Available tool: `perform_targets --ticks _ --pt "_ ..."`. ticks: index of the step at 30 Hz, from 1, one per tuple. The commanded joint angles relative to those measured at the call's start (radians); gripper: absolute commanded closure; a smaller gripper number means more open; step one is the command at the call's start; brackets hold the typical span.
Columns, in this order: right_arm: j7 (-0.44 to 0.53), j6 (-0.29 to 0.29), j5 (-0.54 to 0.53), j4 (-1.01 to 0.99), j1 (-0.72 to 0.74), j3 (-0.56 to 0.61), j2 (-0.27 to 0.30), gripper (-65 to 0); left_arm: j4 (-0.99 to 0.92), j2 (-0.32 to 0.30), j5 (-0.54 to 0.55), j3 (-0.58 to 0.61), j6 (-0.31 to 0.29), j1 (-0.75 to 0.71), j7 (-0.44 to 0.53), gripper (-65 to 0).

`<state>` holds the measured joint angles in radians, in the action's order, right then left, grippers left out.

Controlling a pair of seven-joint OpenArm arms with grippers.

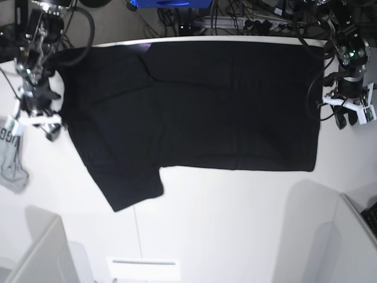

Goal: Fold the T-shirt properly
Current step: 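Release the shoulder edge and move both grippers to the hem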

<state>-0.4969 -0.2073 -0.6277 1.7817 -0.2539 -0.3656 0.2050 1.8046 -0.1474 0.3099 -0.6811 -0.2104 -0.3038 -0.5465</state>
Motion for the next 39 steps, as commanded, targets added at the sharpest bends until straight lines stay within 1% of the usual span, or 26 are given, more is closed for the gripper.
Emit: perform_targets --ticks 1,6,9,13,17,23,27,32,33,36,39 --pt "0.024 0.004 0.001 -0.007 0.038 0.018 0.030 -35.7 0.014 -0.016 -0.019 0.007 0.006 0.015 0.024 -19.7" --pt "0.024 0.004 0.001 -0.135 0.173 0.115 0.077 -35.7 0.010 -0.016 -0.042 0.039 0.006 0.084 0.022 -20.6" --pt "0.024 0.004 0.001 -0.211 0.250 0.158 0.090 -35.7 -0.022 -0.019 -0.041 0.044 0.006 0.122 0.022 -22.7" --pt "0.024 0.004 0.001 -0.319 0.357 0.218 0.100 -35.7 -0.068 -0.019 -0.042 0.042 0.006 0.157 0.022 -27.3" --pt "0.025 0.004 0.002 -0.469 0.491 0.274 0.101 -35.9 -0.104 -0.031 -0.042 0.045 0.006 0.170 0.022 -31.6" --pt "0.030 0.007 0.002 -0.747 0.692 0.403 0.101 -35.9 -0.128 -0.053 -0.042 0.037 0.006 0.167 0.022 -31.6" --pt "0.043 0.059 0.002 -0.877 0.792 0.485 0.095 -35.9 -0.127 -0.053 -0.042 0.036 0.007 0.165 0.022 -31.6" --pt "0.125 0.116 0.002 -1.060 0.882 0.604 0.092 -35.9 -0.128 -0.067 -0.041 0.034 0.007 0.157 0.022 -31.6" --pt "0.142 0.133 0.001 -1.104 0.901 0.627 0.083 -35.9 -0.128 -0.067 -0.041 0.034 0.007 0.157 0.022 -31.6" --pt "0.172 0.190 0.001 -1.216 0.934 0.658 0.072 -35.9 -0.128 -0.067 -0.041 0.034 0.007 0.157 0.022 -31.6" --pt "0.175 0.227 0.001 -1.256 0.940 0.663 0.060 -35.9 -0.128 -0.067 -0.041 0.034 0.009 0.157 0.022 -31.6"
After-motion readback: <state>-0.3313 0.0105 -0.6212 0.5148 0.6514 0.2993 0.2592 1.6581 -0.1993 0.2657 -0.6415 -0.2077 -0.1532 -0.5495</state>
